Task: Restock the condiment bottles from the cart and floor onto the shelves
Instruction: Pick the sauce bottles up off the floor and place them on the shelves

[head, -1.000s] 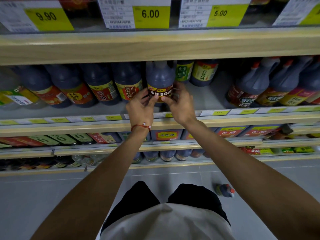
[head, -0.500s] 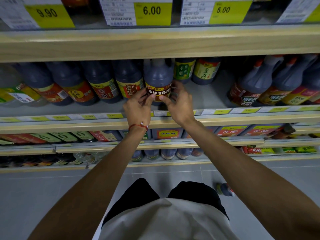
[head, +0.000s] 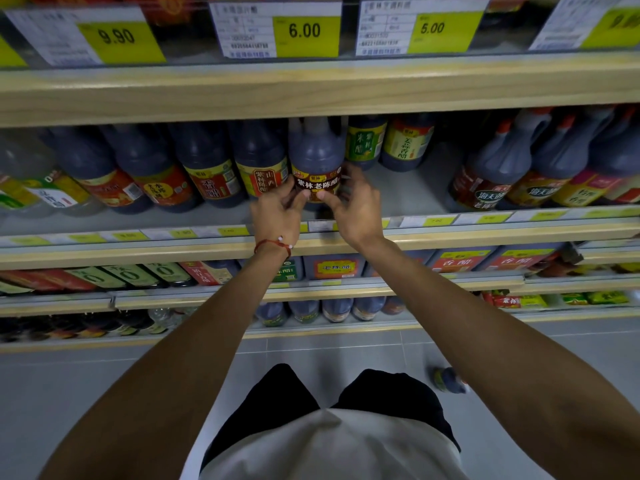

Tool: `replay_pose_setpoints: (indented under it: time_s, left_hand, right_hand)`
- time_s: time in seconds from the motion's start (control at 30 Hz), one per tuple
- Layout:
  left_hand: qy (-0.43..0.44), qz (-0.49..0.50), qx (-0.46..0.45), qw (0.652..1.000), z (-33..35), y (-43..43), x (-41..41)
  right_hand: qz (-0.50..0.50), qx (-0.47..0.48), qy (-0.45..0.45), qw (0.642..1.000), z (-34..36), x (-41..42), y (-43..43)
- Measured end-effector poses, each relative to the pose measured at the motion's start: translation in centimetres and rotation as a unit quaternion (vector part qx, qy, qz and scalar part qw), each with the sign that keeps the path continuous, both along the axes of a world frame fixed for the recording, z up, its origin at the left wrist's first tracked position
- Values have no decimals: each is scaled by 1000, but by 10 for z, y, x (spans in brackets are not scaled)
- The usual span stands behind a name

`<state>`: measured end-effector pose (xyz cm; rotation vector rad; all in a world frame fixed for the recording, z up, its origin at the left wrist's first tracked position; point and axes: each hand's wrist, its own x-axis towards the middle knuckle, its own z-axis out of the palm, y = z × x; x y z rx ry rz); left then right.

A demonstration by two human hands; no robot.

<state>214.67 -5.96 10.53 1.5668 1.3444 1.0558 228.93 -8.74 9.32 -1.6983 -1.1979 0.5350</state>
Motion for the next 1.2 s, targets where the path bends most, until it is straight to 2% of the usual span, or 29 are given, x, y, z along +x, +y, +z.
replay_pose_setpoints:
  time_s: [0.1,0.2,0.27,0.37,0.5,0.63,0.8,0.87,1.0,1.2]
  left_hand:
    - [25,-45,-15,999,0,-2,-4]
    - [94,-22,35,995,4,-13,-11]
    - [159,-30,70,984,13,-21,-17]
    - [281,-81,113,950,31,-34,-26]
    - [413,-134,202,878,50,-45,-36]
    - [454,-172,246,839,58,-53,-44]
    - [492,-228,308,782,67,-62,-55]
    - [487,-264,332,764,69,-67,-62]
    - [451,-323,354,753,70,-77,-83]
    - [443,-402,370,711,61,-106,-115]
  right_hand:
    - [3,-33,-51,998,13,-3,-9]
    - [-7,-74,-125,989,26,-5,-28]
    - [-18,-102,-216,971,36,-5,-44]
    - [-12,-109,-327,939,52,0,-63]
    - [2,-117,-404,907,70,6,-85]
    - [15,-113,-441,890,80,3,-111]
    - [-38,-135,-470,871,83,-22,-144]
    - [-78,-149,-463,870,83,-38,-157]
    - [-155,-180,-444,864,81,-80,-188]
    - [-241,-239,-379,861,74,-146,-247]
